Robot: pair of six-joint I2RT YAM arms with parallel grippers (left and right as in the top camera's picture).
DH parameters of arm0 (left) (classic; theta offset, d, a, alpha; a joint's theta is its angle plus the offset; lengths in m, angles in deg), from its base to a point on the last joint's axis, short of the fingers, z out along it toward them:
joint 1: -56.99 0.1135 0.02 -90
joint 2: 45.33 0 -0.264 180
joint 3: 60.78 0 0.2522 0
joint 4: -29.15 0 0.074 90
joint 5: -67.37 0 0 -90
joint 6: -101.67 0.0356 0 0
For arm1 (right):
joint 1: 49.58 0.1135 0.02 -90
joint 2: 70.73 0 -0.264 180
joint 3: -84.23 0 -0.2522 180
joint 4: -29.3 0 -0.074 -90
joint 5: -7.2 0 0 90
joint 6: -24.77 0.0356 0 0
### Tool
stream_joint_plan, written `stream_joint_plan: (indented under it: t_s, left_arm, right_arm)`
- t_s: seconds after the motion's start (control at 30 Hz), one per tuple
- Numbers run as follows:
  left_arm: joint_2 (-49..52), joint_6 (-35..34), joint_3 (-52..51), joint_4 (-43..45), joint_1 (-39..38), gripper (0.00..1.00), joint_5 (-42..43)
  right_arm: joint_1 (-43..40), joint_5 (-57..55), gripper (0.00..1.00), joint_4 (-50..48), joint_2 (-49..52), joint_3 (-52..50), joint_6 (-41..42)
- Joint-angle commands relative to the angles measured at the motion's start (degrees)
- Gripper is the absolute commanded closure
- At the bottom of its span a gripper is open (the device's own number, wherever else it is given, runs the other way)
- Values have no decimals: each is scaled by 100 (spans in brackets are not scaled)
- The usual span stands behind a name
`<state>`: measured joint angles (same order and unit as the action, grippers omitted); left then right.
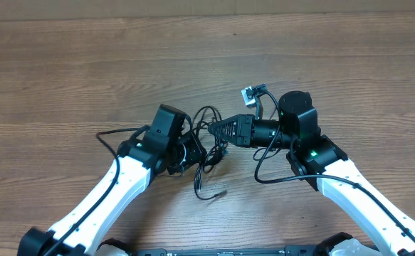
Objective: Untangle cables
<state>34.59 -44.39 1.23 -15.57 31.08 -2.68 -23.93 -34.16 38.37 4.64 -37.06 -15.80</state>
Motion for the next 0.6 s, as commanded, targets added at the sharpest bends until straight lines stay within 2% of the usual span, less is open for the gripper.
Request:
stream_joint_plan:
  t_s: [0.0, 0.07, 0.2, 0.37, 0.43, 0.5, 0.57]
  left_arm:
    - [273, 66, -44, -31, 26, 96, -249]
    - [219, 286, -42, -31, 160, 96, -361]
    - [-275, 866, -39, -177, 901, 96, 50]
    - [-693, 1241, -39, -223, 1364, 96, 605]
    - [-719, 1239, -39, -225, 1368, 96, 706]
    - [-717, 1239, -42, -223, 1349, 96, 664]
    - [-717, 1237, -42, -221, 1349, 96, 568]
  right_arm:
    - [2, 57, 96, -68, -138, 109, -212]
    - [2, -245, 96, 164, -138, 109, -481]
    - [4, -2643, 96, 1952, -138, 109, -708]
    - [4, -4079, 96, 3152, -138, 109, -708]
    - [4, -4050, 96, 3364, -138, 109, -710]
    - [7, -3735, 88, 3394, -138, 109, -752]
    - [7, -3112, 67, 3392, -138, 109, -800]
